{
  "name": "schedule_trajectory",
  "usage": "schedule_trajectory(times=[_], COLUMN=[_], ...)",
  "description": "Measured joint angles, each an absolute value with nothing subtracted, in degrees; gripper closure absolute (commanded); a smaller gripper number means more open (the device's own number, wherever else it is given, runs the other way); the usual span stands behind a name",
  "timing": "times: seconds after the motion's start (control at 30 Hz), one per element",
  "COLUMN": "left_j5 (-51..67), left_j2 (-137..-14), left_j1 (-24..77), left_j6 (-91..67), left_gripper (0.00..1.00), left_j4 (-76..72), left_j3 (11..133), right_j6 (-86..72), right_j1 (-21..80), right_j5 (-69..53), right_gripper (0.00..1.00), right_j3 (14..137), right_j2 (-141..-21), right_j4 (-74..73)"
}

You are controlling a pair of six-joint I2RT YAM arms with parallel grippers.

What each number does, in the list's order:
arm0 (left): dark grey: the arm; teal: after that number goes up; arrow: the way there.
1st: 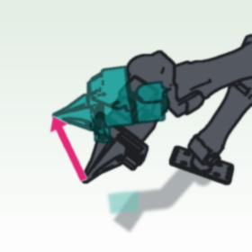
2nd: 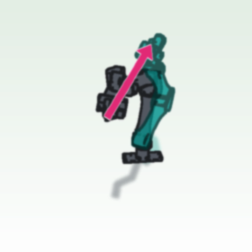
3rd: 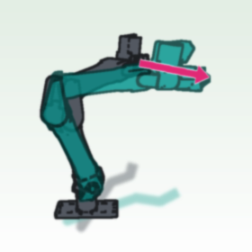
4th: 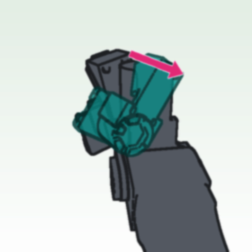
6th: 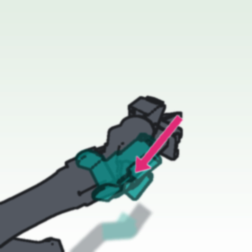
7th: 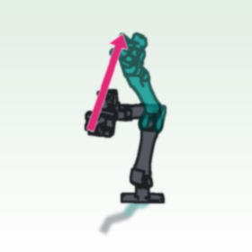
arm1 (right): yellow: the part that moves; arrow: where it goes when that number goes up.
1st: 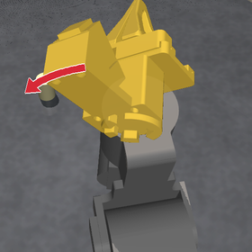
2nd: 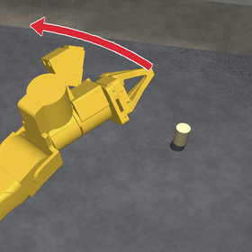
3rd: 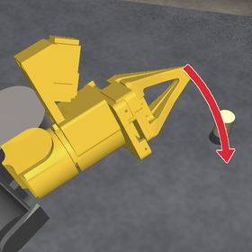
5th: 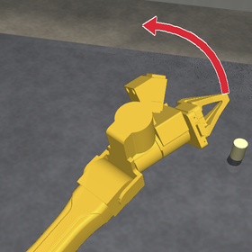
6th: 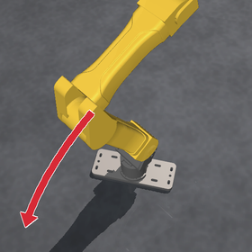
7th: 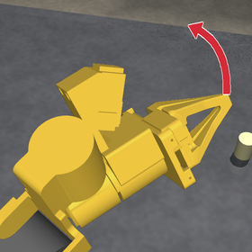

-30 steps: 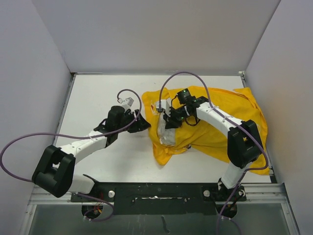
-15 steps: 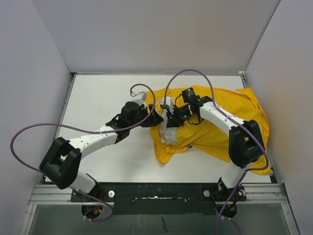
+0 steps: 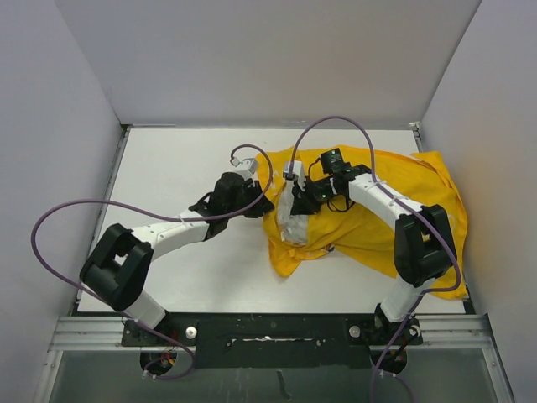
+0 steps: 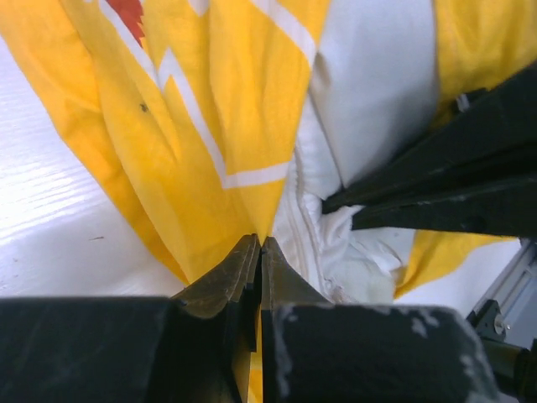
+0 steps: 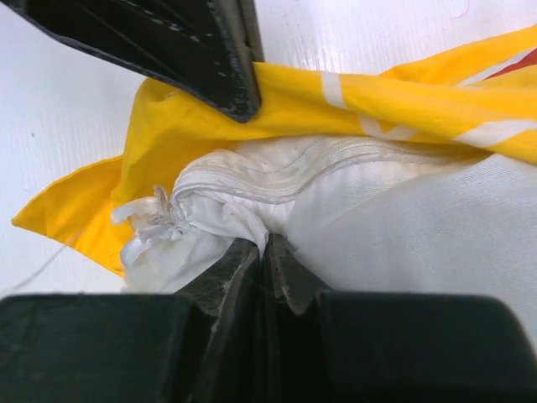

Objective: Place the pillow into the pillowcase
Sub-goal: Stuff the pillow into the pillowcase.

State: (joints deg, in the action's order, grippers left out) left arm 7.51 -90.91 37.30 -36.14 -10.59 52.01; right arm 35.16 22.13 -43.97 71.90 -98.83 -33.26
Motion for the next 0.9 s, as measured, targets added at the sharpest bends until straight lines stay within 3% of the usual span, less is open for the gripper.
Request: schedule_trajectory(times=[0.33,0.6,0.9], left_j5=[14.5,19.4,20.0], left_j2=[-76.3,-72.5,-66.4], left_j1=[36.6,36.5,33.1], left_j6=[-38.0,-43.2,-46.4], left_gripper=[1.00,1.00,1.00], left_j4=[-14.5,-18.2,-18.7], left_j3=[45.6,40.6,35.0], right_j6=[33.8,33.8,33.8], right_j1=[21.5,20.7,20.6], right_j5=[-45.6,-48.9,-44.6], right_gripper=[0.95,0.95,0.95], right_j3=[71.5,70.8,70.5], right_j2=[-98.5,-96.7,-96.7], right_j4=[-34.0,-35.9,-36.4])
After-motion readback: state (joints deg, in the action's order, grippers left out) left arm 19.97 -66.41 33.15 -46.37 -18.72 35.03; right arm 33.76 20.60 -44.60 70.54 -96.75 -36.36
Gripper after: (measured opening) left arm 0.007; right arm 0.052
